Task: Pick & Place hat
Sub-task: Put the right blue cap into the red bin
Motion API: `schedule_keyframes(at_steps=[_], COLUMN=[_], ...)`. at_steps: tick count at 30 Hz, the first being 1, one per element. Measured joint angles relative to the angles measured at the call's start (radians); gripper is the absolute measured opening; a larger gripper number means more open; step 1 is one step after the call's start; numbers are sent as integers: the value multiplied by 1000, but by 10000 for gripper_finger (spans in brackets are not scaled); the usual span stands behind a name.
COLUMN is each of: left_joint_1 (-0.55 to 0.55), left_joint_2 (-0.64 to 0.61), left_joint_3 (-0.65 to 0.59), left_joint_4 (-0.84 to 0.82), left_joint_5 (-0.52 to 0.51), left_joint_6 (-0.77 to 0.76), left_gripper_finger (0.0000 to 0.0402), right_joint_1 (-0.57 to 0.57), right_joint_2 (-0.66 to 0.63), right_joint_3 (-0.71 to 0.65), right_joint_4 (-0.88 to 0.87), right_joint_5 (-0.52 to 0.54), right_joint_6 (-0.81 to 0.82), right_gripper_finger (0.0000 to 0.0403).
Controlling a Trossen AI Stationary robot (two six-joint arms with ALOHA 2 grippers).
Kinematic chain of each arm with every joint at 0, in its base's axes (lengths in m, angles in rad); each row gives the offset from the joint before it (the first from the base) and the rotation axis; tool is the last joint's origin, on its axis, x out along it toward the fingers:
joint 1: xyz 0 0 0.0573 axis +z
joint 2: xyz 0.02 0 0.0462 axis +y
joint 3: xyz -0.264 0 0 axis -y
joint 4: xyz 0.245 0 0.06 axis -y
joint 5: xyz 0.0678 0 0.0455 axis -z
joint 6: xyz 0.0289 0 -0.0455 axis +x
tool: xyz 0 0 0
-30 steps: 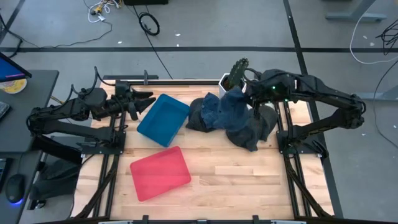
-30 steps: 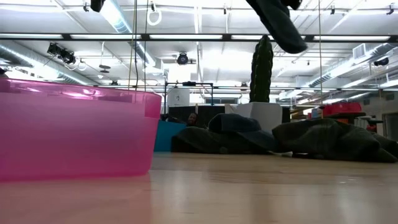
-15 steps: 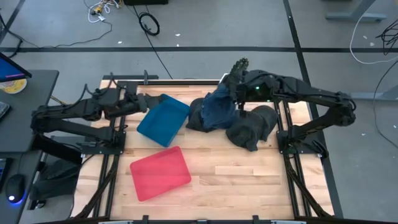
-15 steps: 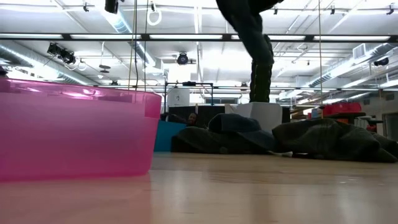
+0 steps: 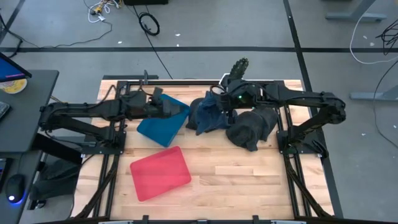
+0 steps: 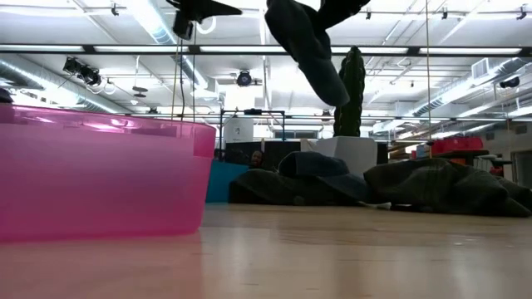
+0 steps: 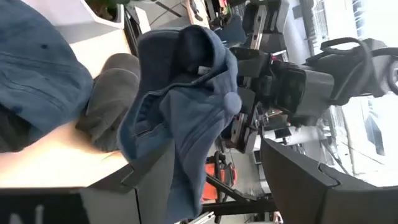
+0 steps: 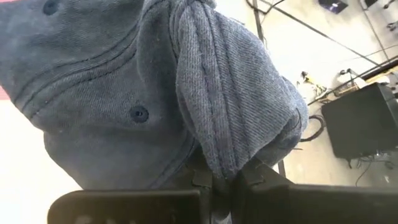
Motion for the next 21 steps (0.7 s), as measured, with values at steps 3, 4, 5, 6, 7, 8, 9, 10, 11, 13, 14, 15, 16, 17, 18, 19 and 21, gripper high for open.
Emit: schedule_keyframes(at_steps=[3, 4, 5, 6, 7, 8, 9, 10, 11, 13, 14, 15, 16, 17, 18, 19, 21], left_joint_1=[5, 8, 11, 15, 18, 21, 24, 27, 28, 32, 32, 32, 32, 32, 32, 32, 32], left_joint_2=[49, 64, 77, 93, 109, 122, 136, 152, 164, 187, 197, 207, 213, 220, 223, 224, 224], left_joint_3=[0, 0, 0, 0, 0, 0, 0, 0, 0, 0, 0, 0, 0, 0, 0, 0, 0], left_joint_4=[80, 103, 121, 141, 167, 177, 193, 223, 237, 286, 306, 331, 350, 366, 381, 382, 384], left_joint_5=[28, 43, 63, 78, 93, 107, 118, 130, 140, 161, 175, 190, 204, 210, 213, 215, 217], left_joint_6=[1, 1, 5, 8, 10, 10, 16, 24, 27, 27, 29, 37, 50, 60, 73, 81, 105], left_gripper_finger=[243, 243, 243, 243, 243, 243, 243, 243, 243, 243, 243, 243, 243, 243, 243, 241, 234], right_joint_1=[14, 18, 22, 26, 29, 31, 33, 36, 37, 39, 39, 39, 39, 39, 39, 39, 39], right_joint_2=[13, 15, 15, 15, 15, 16, 17, 18, 18, 18, 18, 18, 18, 18, 18, 18, 18], right_joint_3=[0, 0, 0, 0, 0, 0, 0, 0, 0, 0, 0, 0, 0, 0, 0, 0, 0], right_joint_4=[0, 0, -1, 2, 9, 18, 26, 30, 35, 44, 45, 45, 46, 48, 48, 48, 48], right_joint_5=[-5, -11, -18, -19, -19, -20, -22, -22, -22, -23, -25, -26, -26, -26, -26, -26, -26], right_joint_6=[0, 0, 0, 0, 0, 0, 0, 0, 0, 3, 7, 13, 23, 25, 26, 26, 27], right_gripper_finger=[14, 14, 14, 14, 14, 14, 14, 14, 14, 14, 14, 14, 14, 14, 14, 14, 14])
